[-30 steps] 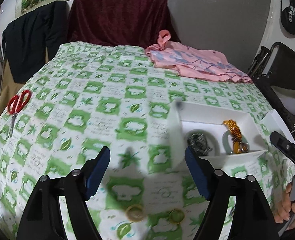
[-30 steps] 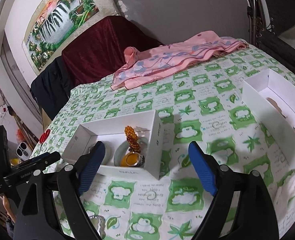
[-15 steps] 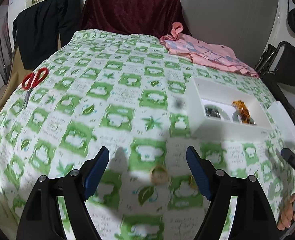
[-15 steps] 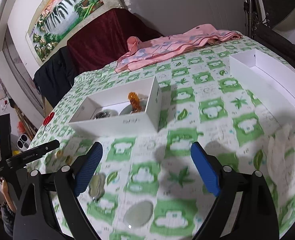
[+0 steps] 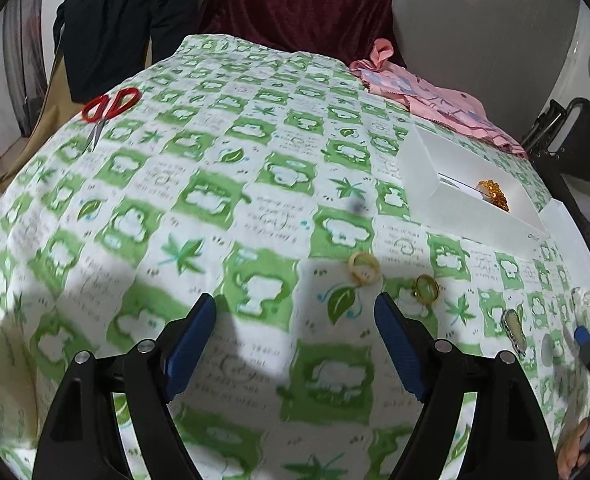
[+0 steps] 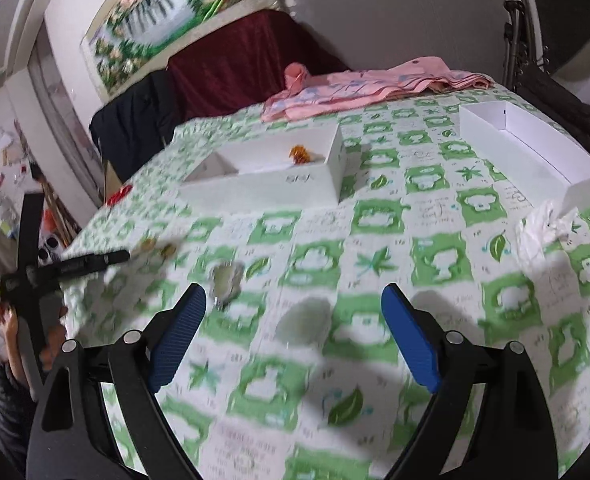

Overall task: Organize jewelry
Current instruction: 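Move the left tool to the gold rings while the right tool reaches the jade oval pendant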

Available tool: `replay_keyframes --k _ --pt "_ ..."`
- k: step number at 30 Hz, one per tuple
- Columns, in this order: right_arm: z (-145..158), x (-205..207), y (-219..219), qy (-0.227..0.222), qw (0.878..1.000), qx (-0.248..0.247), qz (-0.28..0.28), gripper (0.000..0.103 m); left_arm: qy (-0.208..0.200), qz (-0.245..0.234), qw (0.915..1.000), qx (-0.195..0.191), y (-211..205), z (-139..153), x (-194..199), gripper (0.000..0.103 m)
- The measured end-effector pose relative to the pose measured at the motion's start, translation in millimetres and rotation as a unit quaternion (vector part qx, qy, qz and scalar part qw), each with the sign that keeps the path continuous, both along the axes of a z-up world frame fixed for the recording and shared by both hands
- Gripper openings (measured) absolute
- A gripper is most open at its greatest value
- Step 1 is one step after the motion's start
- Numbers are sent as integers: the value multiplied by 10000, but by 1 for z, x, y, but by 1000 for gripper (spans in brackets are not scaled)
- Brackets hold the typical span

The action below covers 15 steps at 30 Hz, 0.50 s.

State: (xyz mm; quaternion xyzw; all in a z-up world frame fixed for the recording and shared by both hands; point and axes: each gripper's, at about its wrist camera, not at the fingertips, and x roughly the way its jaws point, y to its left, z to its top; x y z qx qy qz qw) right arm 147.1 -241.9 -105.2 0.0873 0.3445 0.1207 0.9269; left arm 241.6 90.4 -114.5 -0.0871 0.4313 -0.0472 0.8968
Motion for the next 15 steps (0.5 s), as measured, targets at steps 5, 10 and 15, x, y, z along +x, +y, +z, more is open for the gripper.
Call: replay_keyframes --k 5,10,15 --pt "-8 3 8 367 9985 -393 35 54 -8 1 10000 -48 3 -1 -8 88" --pt "-15 1 14 551 9963 -643 125 42 9 -41 10000 53 -1 -2 -8 92" --pt "-17 8 25 656 9916 -1115 97 25 37 -86 9997 225 -6 -3 -6 94"
